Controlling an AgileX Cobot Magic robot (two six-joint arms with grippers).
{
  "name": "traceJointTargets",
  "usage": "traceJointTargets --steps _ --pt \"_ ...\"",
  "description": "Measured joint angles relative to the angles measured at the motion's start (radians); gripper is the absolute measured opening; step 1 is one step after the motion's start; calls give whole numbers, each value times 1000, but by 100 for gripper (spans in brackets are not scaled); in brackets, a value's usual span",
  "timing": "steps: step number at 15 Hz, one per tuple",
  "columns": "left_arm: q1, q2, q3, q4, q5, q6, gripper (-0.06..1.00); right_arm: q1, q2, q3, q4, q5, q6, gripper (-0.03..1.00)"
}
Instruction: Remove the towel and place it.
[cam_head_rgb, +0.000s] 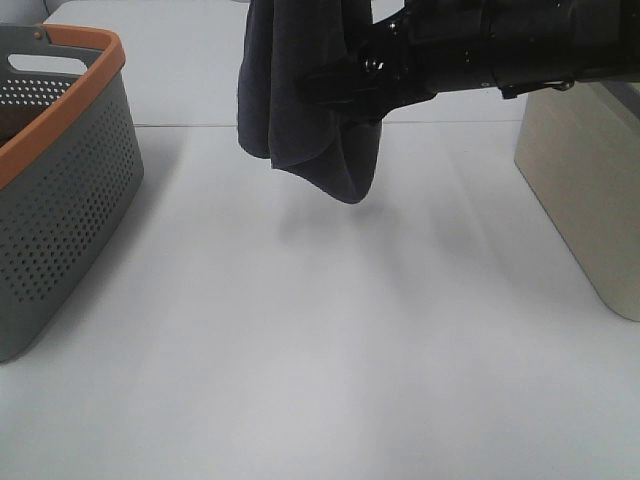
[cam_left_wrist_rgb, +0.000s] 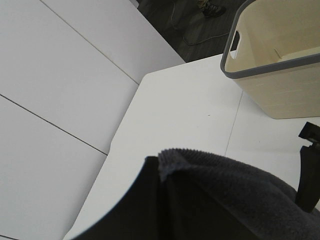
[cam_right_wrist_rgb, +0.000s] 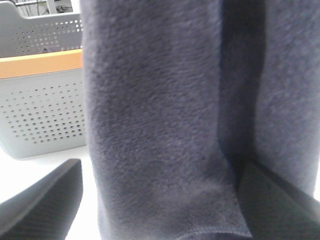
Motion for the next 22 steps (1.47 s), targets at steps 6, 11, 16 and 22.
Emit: traceJointTargets --steps 6,11,16,22 --pt "0 0 0 1 17 0 0 0 58 -44 5 210 -11 75" --pt "0 0 0 0 40 0 0 50 91 -60 5 275 -10 69" --pt "0 0 0 0 47 0 0 58 92 -60 -70 275 103 63" --pt "0 0 0 0 59 0 0 58 92 -60 -172 56 114 63"
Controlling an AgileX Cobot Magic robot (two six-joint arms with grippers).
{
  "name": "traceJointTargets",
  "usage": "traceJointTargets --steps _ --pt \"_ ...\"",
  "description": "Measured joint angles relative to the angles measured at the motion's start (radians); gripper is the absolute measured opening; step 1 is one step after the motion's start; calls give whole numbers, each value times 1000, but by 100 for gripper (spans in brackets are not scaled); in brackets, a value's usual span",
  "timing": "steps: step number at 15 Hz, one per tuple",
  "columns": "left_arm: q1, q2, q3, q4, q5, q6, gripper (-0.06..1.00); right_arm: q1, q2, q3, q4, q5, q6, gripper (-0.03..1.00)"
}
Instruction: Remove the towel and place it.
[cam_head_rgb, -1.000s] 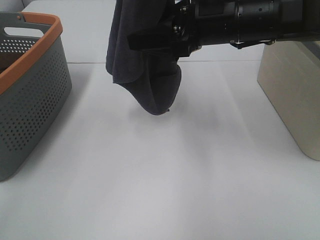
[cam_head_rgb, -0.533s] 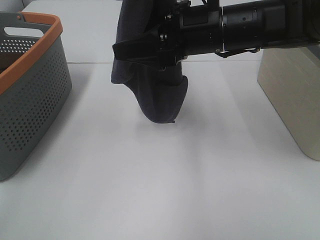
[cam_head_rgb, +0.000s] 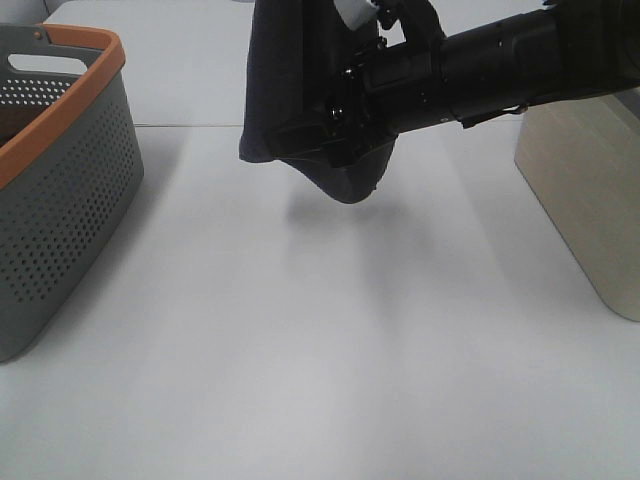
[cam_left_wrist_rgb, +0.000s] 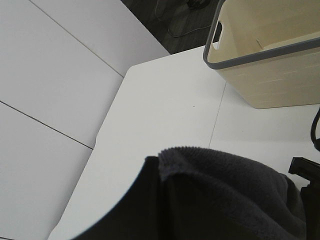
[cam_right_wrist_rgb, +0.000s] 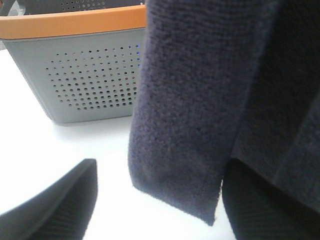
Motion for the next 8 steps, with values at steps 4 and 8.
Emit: traceJointTargets --steps 4,8 --pt "0 0 0 0 1 0 0 0 0 0 27 -75 -21 63" --pt "0 0 0 0 6 0 0 0 0 0 22 -106 -24 63"
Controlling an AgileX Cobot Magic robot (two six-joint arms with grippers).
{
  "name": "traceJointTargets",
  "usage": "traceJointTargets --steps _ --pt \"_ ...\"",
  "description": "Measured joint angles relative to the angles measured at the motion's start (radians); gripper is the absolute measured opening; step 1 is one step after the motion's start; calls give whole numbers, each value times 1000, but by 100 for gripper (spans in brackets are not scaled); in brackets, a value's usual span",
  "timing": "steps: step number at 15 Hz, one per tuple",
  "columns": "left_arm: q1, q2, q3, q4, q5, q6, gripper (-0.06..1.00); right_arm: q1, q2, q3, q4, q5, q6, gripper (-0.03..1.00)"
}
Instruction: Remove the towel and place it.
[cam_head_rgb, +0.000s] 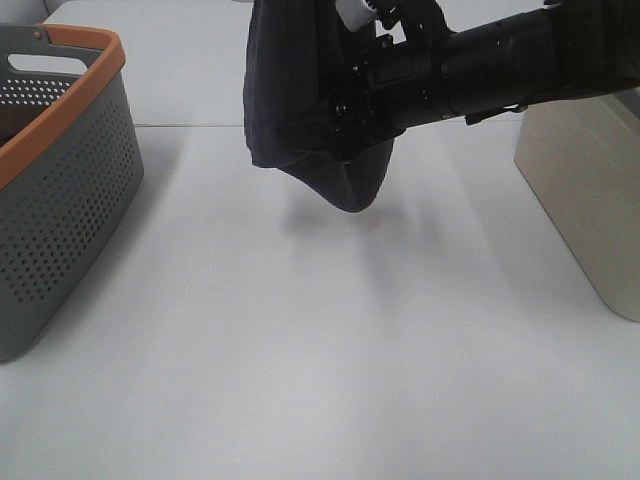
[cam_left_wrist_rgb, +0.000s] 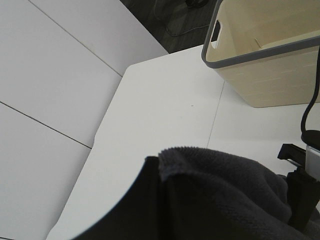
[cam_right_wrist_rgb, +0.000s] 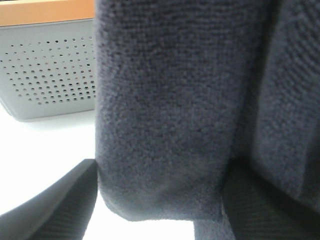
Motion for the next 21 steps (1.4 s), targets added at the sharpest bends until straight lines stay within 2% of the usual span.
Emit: traceJointTargets --steps 2,6,8,9,12,14,18,21 --pt "0 0 0 0 1 0 0 0 3 -3 11 17 -20 63" --pt "0 0 0 0 1 0 0 0 21 -39 121 196 -55 61" --pt "0 0 0 0 1 0 0 0 21 -39 122 232 -34 58" --pt "0 0 0 0 1 0 0 0 21 -39 62 256 58 53" --pt "0 0 0 0 1 0 0 0 21 -39 -54 269 202 43" --pt "0 0 0 0 1 0 0 0 21 -39 -97 278 258 35" --pt "0 0 0 0 1 0 0 0 21 -39 -96 264 261 32" --pt "0 0 0 0 1 0 0 0 25 -39 -71 200 214 32"
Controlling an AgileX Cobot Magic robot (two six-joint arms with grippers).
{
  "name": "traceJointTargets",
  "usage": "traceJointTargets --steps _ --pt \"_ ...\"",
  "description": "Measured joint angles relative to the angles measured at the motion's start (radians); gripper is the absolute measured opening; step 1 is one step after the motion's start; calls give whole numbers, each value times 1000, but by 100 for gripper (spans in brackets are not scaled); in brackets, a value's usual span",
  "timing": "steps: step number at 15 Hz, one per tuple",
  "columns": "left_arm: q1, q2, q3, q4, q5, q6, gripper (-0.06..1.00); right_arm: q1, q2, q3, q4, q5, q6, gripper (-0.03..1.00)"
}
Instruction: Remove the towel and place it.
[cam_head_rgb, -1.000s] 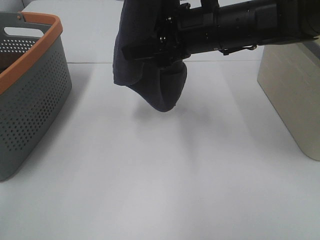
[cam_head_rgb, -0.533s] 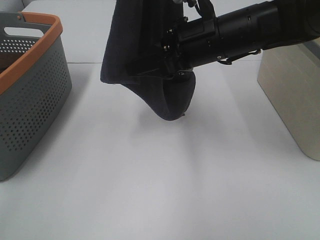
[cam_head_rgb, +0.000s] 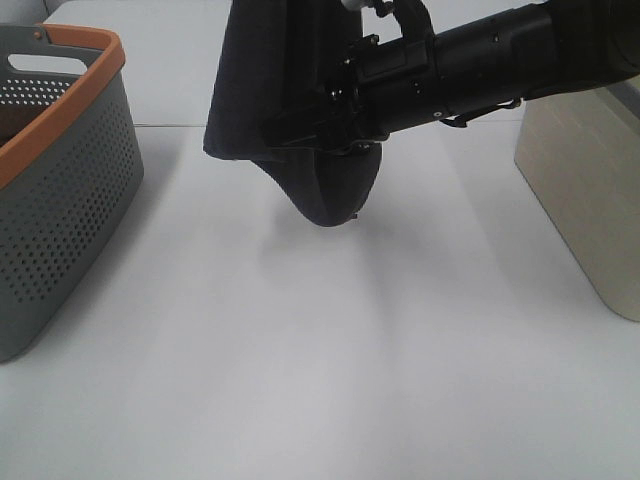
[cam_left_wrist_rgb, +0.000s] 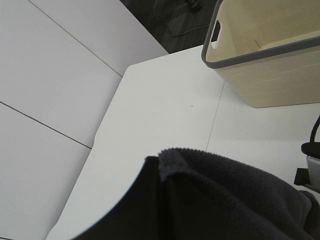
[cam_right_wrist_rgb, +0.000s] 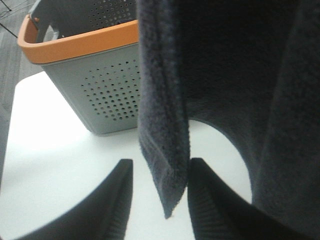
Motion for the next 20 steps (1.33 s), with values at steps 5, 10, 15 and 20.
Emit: traceJointTargets --steps 5,10,15,20 --pt "0 0 0 0 0 0 0 0 16 0 8 -169 -31 32" --pt "0 0 0 0 0 0 0 2 16 0 53 -48 -76 32" --pt "0 0 0 0 0 0 0 47 28 0 97 -30 -147 25" --pt "0 0 0 0 2 0 0 47 24 0 -81 -25 105 0"
